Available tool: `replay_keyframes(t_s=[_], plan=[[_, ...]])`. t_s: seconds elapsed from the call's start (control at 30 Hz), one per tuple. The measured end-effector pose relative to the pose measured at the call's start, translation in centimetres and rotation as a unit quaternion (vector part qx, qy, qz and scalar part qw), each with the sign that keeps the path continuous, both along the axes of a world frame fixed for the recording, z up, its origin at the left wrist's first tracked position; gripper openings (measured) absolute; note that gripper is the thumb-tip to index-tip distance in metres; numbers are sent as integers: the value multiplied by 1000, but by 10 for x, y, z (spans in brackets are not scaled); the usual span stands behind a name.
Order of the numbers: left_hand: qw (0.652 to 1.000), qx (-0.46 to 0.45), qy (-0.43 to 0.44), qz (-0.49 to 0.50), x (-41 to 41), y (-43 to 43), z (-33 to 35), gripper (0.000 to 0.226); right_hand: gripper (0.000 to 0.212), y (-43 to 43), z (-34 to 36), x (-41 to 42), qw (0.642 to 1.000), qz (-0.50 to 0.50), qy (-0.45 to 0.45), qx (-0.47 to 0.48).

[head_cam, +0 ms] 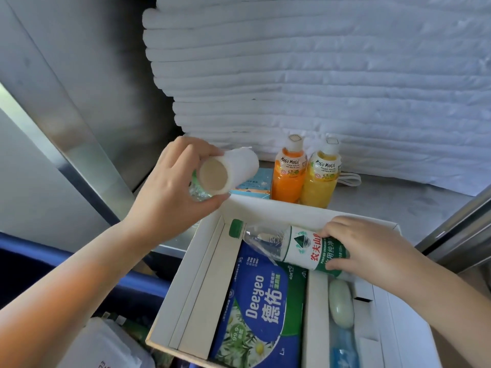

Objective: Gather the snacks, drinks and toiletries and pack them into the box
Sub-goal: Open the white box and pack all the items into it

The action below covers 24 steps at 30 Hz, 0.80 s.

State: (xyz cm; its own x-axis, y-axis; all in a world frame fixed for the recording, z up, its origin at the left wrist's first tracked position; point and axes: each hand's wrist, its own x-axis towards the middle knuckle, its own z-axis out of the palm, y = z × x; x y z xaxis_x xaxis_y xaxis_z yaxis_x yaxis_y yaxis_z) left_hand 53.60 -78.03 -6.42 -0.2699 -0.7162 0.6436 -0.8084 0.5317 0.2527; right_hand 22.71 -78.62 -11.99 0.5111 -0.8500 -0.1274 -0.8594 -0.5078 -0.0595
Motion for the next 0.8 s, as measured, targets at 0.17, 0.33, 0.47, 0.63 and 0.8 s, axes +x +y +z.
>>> replay_keyframes(t_s=[0.17, 0.33, 0.47, 0.63, 0.8], plan=[[994, -31, -103, -36, 8, 36, -12, 46, 52, -1, 0, 0, 1000, -1, -6, 4], [987, -8, -153, -55, 10, 48, -22, 47, 51, -2, 1, 0, 1000, -2, 3, 7], [974, -7, -224, -47, 8, 53, -26, 54, 50, -1, 1, 0, 1000, -5, 8, 2], [955, 13, -291, -52, 3, 55, -24, 59, 50, 0, 2, 1, 1000, -2, 7, 2], [958, 8, -284, -46, 1, 52, -22, 57, 51, 1, 4, 0, 1000, 0, -2, -4]])
